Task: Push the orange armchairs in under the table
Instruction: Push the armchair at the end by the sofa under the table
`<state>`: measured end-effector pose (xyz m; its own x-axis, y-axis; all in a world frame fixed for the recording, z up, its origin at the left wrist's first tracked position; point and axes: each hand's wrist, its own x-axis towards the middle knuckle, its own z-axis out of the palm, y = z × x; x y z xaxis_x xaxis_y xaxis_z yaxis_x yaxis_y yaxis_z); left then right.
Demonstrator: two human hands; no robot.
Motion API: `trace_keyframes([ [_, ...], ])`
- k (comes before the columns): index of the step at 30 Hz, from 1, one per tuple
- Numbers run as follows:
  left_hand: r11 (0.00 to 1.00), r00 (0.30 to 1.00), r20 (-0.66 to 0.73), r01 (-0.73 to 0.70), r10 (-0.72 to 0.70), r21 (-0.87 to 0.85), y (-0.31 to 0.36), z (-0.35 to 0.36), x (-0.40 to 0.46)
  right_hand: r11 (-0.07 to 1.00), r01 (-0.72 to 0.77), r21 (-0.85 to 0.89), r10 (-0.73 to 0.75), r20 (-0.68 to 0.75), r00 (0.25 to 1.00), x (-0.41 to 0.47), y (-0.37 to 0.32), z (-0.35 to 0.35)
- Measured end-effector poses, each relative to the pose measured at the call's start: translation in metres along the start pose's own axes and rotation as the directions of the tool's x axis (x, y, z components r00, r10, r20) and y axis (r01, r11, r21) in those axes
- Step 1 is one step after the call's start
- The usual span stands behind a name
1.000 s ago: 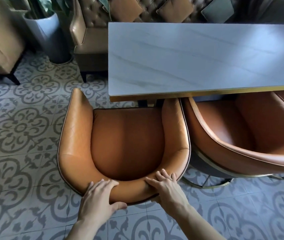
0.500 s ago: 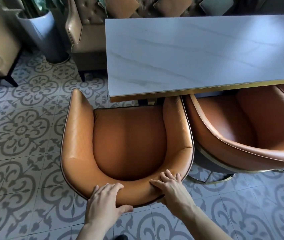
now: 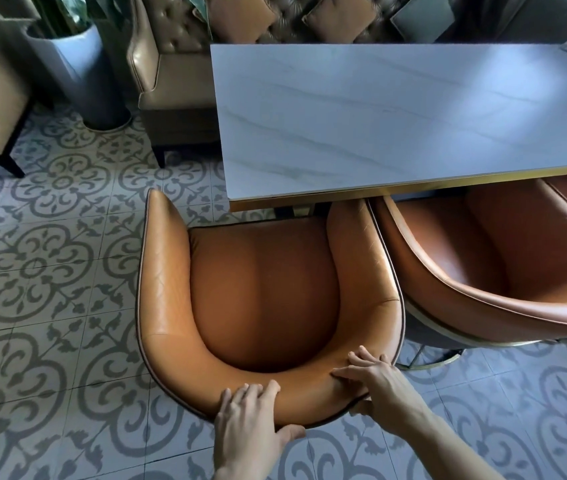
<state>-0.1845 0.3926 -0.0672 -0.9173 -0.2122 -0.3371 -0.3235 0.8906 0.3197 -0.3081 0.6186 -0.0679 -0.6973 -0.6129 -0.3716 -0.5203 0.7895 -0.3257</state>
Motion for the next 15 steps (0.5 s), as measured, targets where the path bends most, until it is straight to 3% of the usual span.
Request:
trace_keyframes([
  [5, 1.000, 1.000, 0.020, 0.008, -0.008, -0.017, 0.001, 0.005, 0.003, 0.998, 0.004, -0.068, -0.002, 0.029, 1.000, -0.003, -0.001, 0.002],
  [15, 0.995, 0.997, -0.034, 0.067, -0.070, -0.070, 0.011, 0.012, -0.005, 0.991, 0.106, -0.077, -0.113, -0.102, 0.988, -0.011, 0.010, 0.019],
])
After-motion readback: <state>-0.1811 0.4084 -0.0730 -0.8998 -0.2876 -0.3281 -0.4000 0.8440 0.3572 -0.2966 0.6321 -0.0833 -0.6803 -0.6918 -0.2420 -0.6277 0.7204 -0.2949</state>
